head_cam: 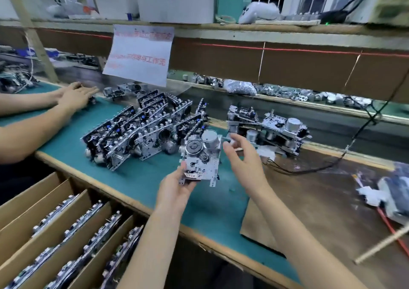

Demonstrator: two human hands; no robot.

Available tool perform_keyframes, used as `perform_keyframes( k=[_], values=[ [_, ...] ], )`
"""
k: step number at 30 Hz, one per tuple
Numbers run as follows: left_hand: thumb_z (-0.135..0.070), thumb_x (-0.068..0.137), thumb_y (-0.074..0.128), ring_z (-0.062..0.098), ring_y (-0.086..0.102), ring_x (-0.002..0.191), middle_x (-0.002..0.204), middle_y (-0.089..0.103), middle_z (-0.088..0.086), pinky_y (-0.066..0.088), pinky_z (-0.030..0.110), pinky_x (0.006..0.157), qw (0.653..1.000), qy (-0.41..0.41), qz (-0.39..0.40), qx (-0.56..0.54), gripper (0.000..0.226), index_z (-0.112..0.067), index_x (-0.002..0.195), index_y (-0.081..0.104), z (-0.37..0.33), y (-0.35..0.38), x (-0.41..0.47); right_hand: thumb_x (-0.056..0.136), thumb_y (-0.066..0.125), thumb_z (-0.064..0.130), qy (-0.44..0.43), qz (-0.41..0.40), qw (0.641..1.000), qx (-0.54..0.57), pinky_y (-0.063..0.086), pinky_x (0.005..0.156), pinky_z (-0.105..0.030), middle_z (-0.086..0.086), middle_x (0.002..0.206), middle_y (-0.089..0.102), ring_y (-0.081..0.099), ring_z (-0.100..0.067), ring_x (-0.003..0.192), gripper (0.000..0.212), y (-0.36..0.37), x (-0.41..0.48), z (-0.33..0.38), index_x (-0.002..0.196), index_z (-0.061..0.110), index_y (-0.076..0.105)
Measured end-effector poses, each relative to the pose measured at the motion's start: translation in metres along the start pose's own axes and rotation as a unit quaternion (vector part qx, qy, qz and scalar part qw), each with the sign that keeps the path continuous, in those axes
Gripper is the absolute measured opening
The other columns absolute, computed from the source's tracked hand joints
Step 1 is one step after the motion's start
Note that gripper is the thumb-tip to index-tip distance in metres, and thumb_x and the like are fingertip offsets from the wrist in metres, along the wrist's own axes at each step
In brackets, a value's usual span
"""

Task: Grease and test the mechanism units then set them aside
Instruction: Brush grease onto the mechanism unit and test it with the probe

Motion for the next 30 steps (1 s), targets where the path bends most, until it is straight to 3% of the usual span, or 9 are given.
perform_keyframes(
  k=[2,6,8,13,17,21,23,26,30],
  values=[
    [-0.003,0.092,0.055,0.022,0.055,0.066,0.064,0.057,0.008,0.049,0.032,0.058,0.981,0.135,-0.005,0.142,0.023,-0.004,0.069,0.055,0.016,0.006,-0.002,0.089,0.054,0.042,0.0,0.003,0.998,-0.07,0.039,0.063,-0.009,0.002,0.086,0.057,0.053,-0.009,0.072,0.032,-0.015,0.004,-0.003,0.115,0.023,0.055],
    [-0.002,0.084,0.066,0.002,0.049,0.066,0.068,0.055,-0.009,0.042,0.022,0.066,0.829,0.413,0.049,0.373,0.014,-0.016,0.083,0.064,0.041,0.017,-0.014,0.084,0.06,0.047,0.129,-0.002,0.992,-0.009,0.048,0.048,-0.022,-0.009,0.074,0.059,0.057,-0.008,0.045,0.035,-0.035,0.007,-0.023,0.1,0.016,0.054],
    [0.005,0.078,0.07,0.001,0.054,0.079,0.085,0.063,-0.002,0.041,0.006,0.076,0.763,0.493,0.073,0.412,0.028,-0.003,0.105,0.066,0.05,0.022,-0.017,0.086,0.058,0.046,0.175,-0.03,0.984,0.024,0.047,0.043,-0.02,-0.009,0.075,0.059,0.056,-0.005,0.039,0.033,-0.046,0.009,-0.032,0.09,0.013,0.056],
    [0.006,0.073,0.065,0.01,0.056,0.09,0.095,0.063,0.012,0.04,0.01,0.085,0.66,0.58,0.147,0.455,0.034,0.01,0.107,0.063,0.068,0.033,-0.017,0.097,0.045,0.034,0.305,0.006,0.934,0.184,0.042,0.036,-0.016,-0.014,0.095,0.056,0.061,-0.012,0.041,0.026,-0.06,0.008,-0.045,0.09,0.01,0.053],
    [-0.002,0.086,0.063,-0.011,0.044,0.118,0.131,0.05,-0.007,0.035,0.009,0.1,0.759,0.456,0.198,0.421,0.049,-0.027,0.125,0.049,0.077,0.037,-0.006,0.097,0.046,0.026,0.244,-0.052,0.932,0.264,0.039,0.037,-0.015,-0.002,0.06,0.05,0.055,-0.008,0.04,0.029,-0.075,0.008,-0.05,0.073,0.009,0.048],
    [-0.038,0.096,0.036,0.016,0.038,0.134,0.147,0.039,0.003,0.033,0.029,0.105,0.956,0.05,0.187,0.219,0.057,-0.025,0.148,0.017,0.088,0.039,0.017,0.096,0.046,0.018,0.171,-0.031,0.955,0.24,0.041,0.045,-0.013,-0.003,0.069,0.053,0.054,-0.003,0.049,0.018,-0.088,0.009,-0.041,0.085,0.009,0.056],
    [-0.046,0.097,0.028,0.025,0.056,0.11,0.121,0.061,0.012,0.039,0.04,0.097,0.971,-0.096,0.184,0.116,0.058,-0.009,0.142,0.032,0.091,0.034,0.028,0.095,0.048,0.015,0.157,-0.016,0.961,0.225,0.04,0.044,-0.01,0.008,0.069,0.062,0.055,0.003,0.051,0.014,-0.09,0.009,-0.038,0.088,0.016,0.06],
    [-0.028,0.092,0.051,0.025,0.067,0.082,0.097,0.071,0.016,0.055,0.037,0.075,0.952,-0.151,0.24,0.113,0.04,0.003,0.114,0.063,0.088,0.027,0.035,0.094,0.048,0.015,0.15,0.002,0.959,0.242,0.044,0.047,-0.01,0.005,0.074,0.063,0.049,0.008,0.047,0.017,-0.09,0.011,-0.038,0.101,0.009,0.062],
    [-0.02,0.034,0.096,0.022,0.071,0.077,0.093,0.072,0.017,0.058,0.032,0.065,0.937,-0.146,0.304,0.092,0.061,0.001,0.087,0.076,0.087,0.03,0.034,0.094,0.048,0.02,0.185,0.035,0.951,0.247,0.042,0.096,-0.037,-0.016,0.115,0.064,0.062,-0.019,0.1,0.033,-0.085,0.016,-0.039,0.119,0.001,0.057]
  ],
)
Point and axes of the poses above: each hand's wrist, its own x-axis towards the middle knuckle, its own y-axis out of the palm, z = x × y, the point moved 2 cm from there along x, towards the middle knuckle
